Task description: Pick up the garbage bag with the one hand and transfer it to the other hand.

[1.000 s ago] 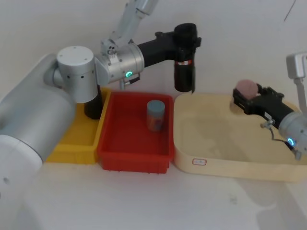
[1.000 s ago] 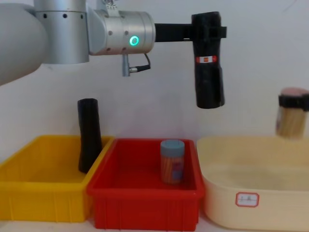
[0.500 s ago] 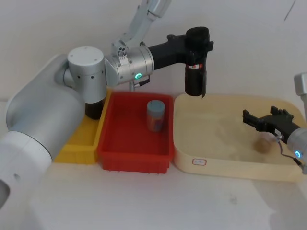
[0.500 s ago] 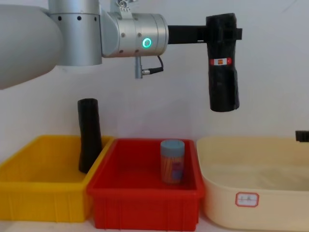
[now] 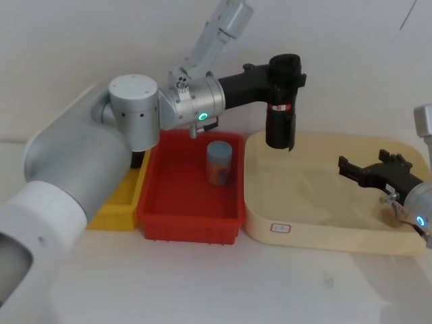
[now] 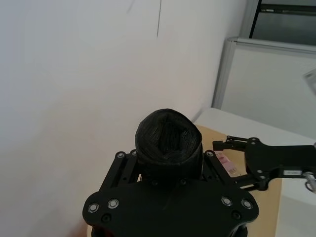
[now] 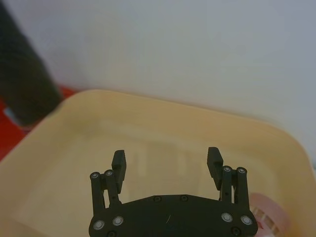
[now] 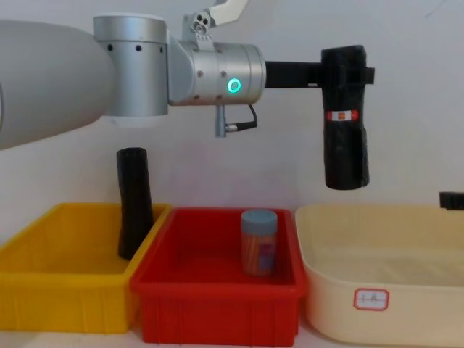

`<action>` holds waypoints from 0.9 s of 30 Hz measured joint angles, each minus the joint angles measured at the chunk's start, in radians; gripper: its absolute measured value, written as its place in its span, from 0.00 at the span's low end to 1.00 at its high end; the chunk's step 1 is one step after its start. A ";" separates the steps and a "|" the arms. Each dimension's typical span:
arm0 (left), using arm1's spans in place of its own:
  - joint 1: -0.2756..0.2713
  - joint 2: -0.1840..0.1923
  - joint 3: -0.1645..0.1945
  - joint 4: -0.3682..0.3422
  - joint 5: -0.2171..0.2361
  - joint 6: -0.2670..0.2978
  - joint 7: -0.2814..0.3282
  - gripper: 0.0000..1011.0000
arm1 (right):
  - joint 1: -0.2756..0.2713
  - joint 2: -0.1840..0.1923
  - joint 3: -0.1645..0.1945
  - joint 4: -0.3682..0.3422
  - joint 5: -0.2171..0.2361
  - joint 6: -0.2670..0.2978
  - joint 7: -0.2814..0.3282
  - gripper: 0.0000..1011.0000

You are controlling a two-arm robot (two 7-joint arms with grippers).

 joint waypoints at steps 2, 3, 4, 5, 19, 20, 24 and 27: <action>-0.008 -0.011 0.003 0.023 0.001 -0.007 -0.005 0.37 | -0.010 0.006 -0.002 -0.027 0.000 -0.004 0.011 0.99; -0.011 -0.015 0.004 0.031 0.002 -0.010 -0.007 0.37 | -0.013 0.007 -0.002 -0.034 -0.001 -0.005 0.017 0.99; -0.020 -0.027 0.007 0.055 0.003 -0.018 -0.011 0.37 | -0.019 0.011 -0.004 -0.050 -0.001 -0.007 0.025 0.99; -0.031 -0.040 0.009 0.078 0.004 -0.028 -0.016 0.37 | -0.019 0.011 -0.004 -0.050 -0.001 -0.007 0.025 0.99; -0.097 -0.129 0.021 0.216 0.019 -0.087 -0.047 0.37 | -0.022 0.043 -0.047 -0.143 0.027 -0.009 0.146 0.99; -0.098 -0.132 0.022 0.219 0.020 -0.088 -0.047 0.37 | -0.019 0.044 -0.050 -0.143 0.029 -0.008 0.153 0.99; -0.099 -0.139 0.024 0.221 0.025 -0.089 -0.048 0.37 | 0.004 0.044 -0.069 -0.139 0.035 -0.004 0.181 0.99; -0.096 -0.141 0.025 0.214 0.029 -0.084 -0.048 0.37 | 0.020 0.041 -0.077 -0.131 0.037 -0.003 0.190 0.99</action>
